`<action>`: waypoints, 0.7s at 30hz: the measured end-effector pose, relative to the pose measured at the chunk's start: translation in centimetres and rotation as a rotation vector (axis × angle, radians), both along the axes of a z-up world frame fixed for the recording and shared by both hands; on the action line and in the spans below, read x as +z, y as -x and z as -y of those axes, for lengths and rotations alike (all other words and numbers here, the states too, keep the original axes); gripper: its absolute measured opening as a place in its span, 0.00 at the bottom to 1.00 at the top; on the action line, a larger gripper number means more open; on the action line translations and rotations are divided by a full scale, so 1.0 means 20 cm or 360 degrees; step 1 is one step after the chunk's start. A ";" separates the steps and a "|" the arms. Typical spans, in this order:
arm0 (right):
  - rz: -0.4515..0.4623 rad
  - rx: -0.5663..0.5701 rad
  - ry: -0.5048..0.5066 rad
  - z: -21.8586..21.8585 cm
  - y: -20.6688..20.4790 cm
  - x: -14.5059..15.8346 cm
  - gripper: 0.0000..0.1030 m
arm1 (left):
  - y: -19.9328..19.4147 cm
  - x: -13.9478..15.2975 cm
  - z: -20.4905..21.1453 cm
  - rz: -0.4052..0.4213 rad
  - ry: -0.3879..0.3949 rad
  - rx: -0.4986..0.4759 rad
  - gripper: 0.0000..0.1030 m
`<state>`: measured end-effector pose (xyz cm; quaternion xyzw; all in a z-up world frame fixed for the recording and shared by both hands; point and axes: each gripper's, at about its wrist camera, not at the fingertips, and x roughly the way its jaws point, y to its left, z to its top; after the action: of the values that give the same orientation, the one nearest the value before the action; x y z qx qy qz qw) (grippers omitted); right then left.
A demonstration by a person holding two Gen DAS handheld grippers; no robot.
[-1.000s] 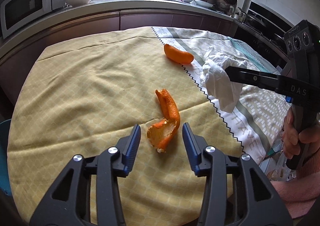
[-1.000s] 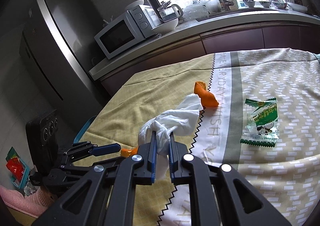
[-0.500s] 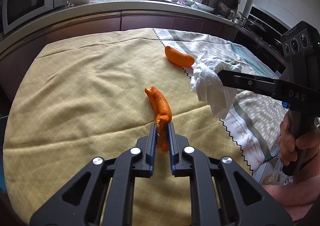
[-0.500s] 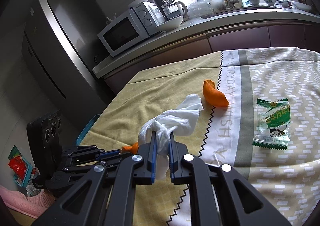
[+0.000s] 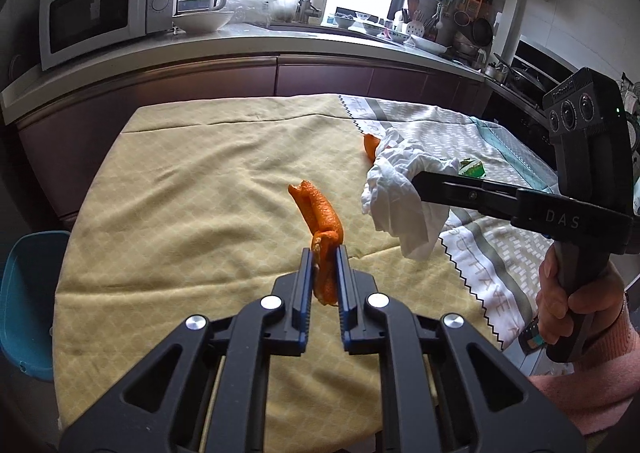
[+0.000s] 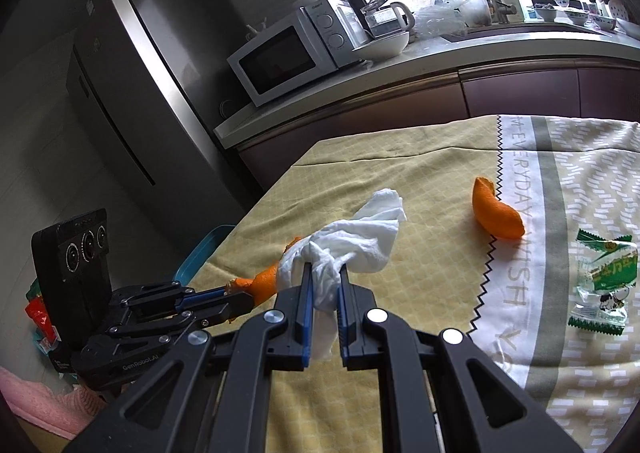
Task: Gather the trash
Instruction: 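Carry the orange peel and tissue over to the blue bin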
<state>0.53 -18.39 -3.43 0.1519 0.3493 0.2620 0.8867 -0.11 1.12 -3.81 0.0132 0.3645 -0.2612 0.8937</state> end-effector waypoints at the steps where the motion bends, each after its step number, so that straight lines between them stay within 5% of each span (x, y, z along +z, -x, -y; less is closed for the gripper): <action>1: 0.0001 0.0008 0.0000 -0.02 0.00 0.00 0.09 | 0.00 0.01 -0.02 0.0002 -0.0001 0.0012 0.11; 21: -0.0014 0.0219 -0.0031 -0.31 -0.11 0.01 0.09 | 0.04 0.05 -0.34 0.0021 0.0013 0.0242 0.11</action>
<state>2.67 -12.14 -3.17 0.1374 0.3601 0.3250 0.8636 -0.85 7.97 -2.73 -0.0164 0.3576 -0.1939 0.9134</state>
